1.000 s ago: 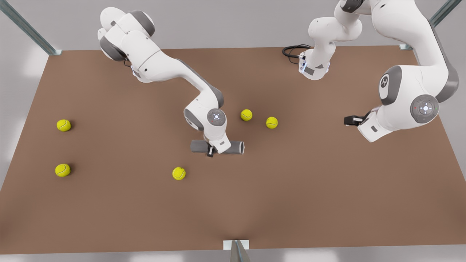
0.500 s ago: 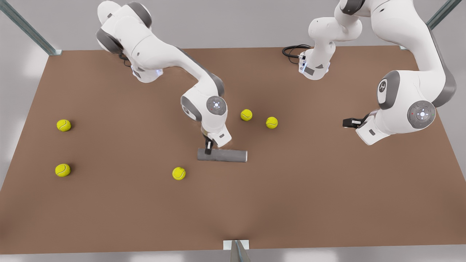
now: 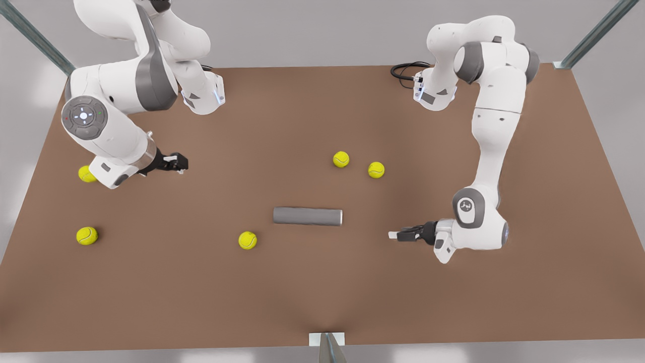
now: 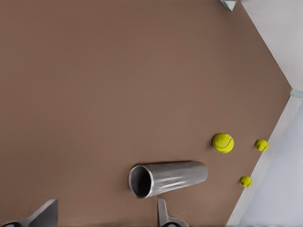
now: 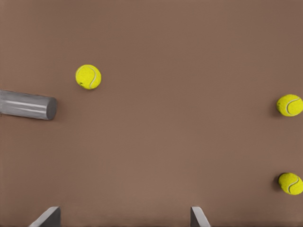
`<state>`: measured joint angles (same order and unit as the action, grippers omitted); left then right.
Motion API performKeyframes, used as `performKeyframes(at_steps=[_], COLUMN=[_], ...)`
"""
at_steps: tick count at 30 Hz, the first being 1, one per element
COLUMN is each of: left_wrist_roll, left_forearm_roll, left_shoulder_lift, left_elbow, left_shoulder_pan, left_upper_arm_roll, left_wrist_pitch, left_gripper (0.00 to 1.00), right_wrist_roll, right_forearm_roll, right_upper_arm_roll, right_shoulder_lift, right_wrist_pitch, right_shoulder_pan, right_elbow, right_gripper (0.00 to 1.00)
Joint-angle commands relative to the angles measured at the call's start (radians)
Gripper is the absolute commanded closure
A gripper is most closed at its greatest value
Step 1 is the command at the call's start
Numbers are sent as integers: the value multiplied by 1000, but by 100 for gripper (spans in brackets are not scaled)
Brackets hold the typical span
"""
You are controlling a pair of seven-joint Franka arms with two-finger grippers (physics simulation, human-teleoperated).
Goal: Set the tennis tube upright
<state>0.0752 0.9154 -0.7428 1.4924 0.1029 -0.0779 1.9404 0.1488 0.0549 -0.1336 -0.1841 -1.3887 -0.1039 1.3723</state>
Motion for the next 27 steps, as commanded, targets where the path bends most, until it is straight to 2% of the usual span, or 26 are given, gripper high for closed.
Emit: performKeyframes(at_steps=[1, 3, 7, 14, 24, 27], left_wrist_roll=[70, 234, 317, 409, 568, 583], left_forearm_roll=[112, 171, 332, 688, 677, 669], left_shoulder_lift=[2, 17, 26, 22, -33, -49], left_elbow=[26, 143, 219, 266, 261, 255], left_shoulder_pan=[0, 3, 44, 64, 64, 64], left_upper_arm_roll=[-5, -13, -48, -51, -129, -154], left_wrist_pitch=[0, 12, 80, 189, 187, 189], left_gripper=[0, 0, 0, 0, 0, 0], right_wrist_roll=[0, 28, 29, 26, 32, 34], right_forearm_roll=[-4, 10, 86, 92, 95, 92], right_upper_arm_roll=[0, 0, -1, -1, -1, -1], right_shoulder_lift=[0, 0, -2, 3, 6, 3], right_wrist_pitch=[0, 30, 135, 169, 201, 200], right_shoulder_pan=[9, 0, -88, -102, -102, -103], right_elbow=[-1, 11, 31, 13, 11, -42], right_gripper=[0, 0, 0, 0, 0, 0])
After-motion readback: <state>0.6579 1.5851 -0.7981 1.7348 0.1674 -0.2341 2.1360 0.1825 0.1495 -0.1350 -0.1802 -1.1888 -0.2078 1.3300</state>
